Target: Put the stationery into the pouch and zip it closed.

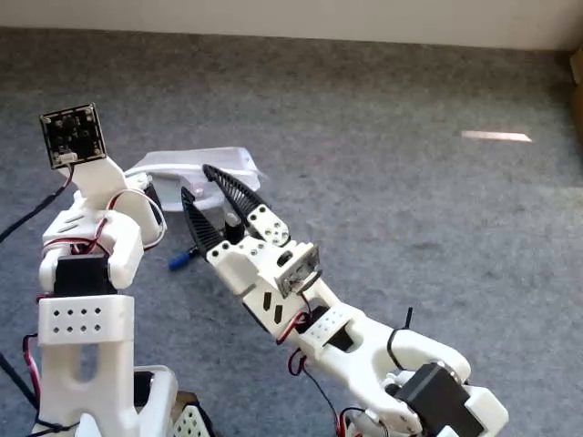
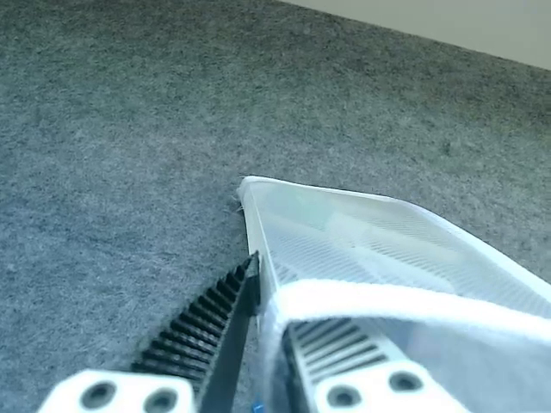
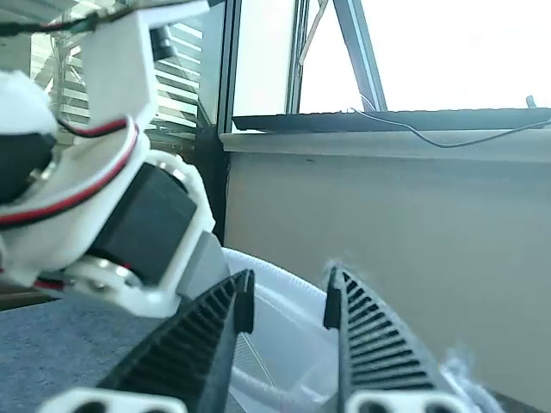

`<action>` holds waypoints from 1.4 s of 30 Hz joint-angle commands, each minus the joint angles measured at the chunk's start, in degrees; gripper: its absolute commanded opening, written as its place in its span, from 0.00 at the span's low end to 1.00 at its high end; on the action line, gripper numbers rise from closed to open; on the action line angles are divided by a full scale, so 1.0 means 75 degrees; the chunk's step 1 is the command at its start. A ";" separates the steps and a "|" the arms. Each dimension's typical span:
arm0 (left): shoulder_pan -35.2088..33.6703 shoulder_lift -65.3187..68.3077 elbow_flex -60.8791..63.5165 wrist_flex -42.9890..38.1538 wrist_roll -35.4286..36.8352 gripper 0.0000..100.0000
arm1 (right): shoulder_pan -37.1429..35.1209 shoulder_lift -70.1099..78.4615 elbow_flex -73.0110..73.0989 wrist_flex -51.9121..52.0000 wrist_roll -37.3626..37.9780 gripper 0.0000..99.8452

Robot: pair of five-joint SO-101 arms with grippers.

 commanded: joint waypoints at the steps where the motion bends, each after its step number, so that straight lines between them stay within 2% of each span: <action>1: 0.0064 -0.0299 -0.0076 -0.0223 -0.0035 0.01 | -0.0088 -0.0111 0.0029 -0.0088 0.0117 0.13; 7: 0.0053 -0.0299 -0.0076 -0.0223 -0.0164 0.01 | -0.0064 -0.0158 0.0029 -0.0088 0.0129 0.13; 14: 0.0053 -0.0299 -0.0088 -0.0246 -0.0211 0.01 | -0.0053 -0.1459 0.0873 0.0135 0.0129 0.13; 19: 0.0041 -0.0299 -0.0088 -0.0223 -0.0211 0.01 | 0.0252 -0.2632 0.1084 0.1928 -0.0059 0.13; 24: -0.0381 -0.0299 -0.0123 -0.0246 -0.0188 0.01 | 0.0826 -0.3792 0.1073 0.3944 -0.1571 0.13; 32: -0.1248 -0.0299 -0.0170 -0.0258 0.0363 0.01 | 0.1295 -0.5116 -0.0041 0.7988 -0.2462 0.13; 37: -0.1987 -0.0299 -0.0299 -0.0246 0.0961 0.01 | 0.1342 -0.5152 -0.0686 0.9348 -0.3095 0.13; 42: -0.2327 -0.0299 -0.0369 -0.0258 0.1055 0.01 | 0.1330 -0.5152 -0.1096 1.0251 -0.3938 0.13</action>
